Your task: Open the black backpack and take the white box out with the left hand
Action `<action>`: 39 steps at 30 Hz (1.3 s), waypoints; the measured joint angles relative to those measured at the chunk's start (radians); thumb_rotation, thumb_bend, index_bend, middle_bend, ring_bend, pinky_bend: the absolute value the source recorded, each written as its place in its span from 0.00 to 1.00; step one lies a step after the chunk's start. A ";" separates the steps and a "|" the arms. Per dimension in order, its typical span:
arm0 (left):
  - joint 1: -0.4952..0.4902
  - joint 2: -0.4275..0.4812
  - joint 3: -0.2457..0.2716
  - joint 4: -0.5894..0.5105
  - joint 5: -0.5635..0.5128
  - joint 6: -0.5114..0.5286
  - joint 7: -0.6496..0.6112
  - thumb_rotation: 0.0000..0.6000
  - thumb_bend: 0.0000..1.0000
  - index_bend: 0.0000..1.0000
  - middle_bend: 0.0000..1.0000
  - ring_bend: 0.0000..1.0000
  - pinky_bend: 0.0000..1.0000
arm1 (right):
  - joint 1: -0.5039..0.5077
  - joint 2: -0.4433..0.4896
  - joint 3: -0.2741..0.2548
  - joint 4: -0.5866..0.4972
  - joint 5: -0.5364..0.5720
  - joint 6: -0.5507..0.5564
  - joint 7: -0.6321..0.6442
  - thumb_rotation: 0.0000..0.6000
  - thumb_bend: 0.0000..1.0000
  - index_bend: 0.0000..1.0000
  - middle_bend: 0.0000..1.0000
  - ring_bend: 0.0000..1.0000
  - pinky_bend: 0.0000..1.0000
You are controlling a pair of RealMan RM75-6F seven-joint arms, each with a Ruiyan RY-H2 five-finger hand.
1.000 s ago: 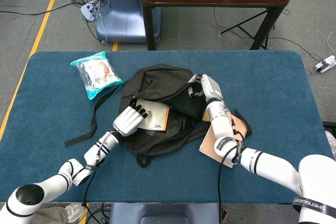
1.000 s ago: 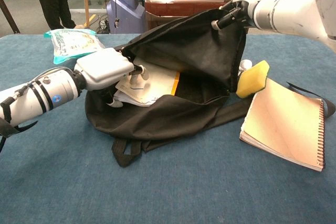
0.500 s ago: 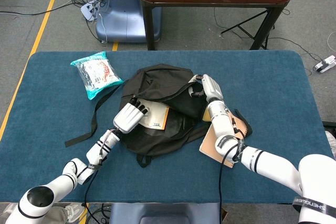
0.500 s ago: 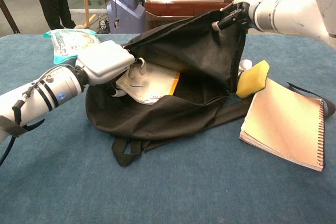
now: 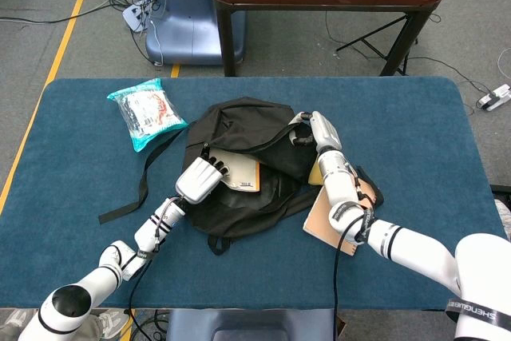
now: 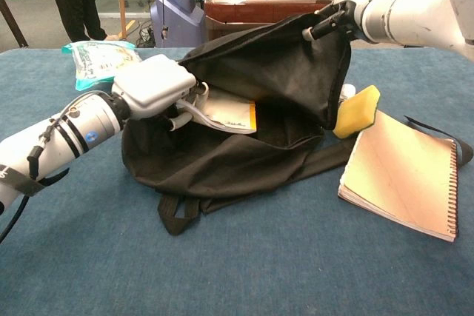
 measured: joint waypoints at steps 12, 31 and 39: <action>0.031 0.055 0.000 -0.104 0.007 0.131 -0.137 1.00 0.55 0.72 0.75 0.58 0.59 | -0.003 0.000 -0.009 0.027 0.014 -0.022 0.019 1.00 0.43 0.68 0.31 0.16 0.16; 0.184 0.378 -0.026 -0.713 -0.009 0.321 -0.306 1.00 0.56 0.72 0.75 0.58 0.62 | -0.024 0.010 -0.037 -0.025 -0.024 -0.005 0.040 1.00 0.42 0.68 0.31 0.16 0.16; 0.272 0.536 -0.062 -0.863 -0.052 0.374 -0.348 1.00 0.56 0.72 0.75 0.58 0.62 | -0.054 0.042 -0.057 -0.101 -0.092 -0.023 0.060 1.00 0.42 0.60 0.28 0.16 0.16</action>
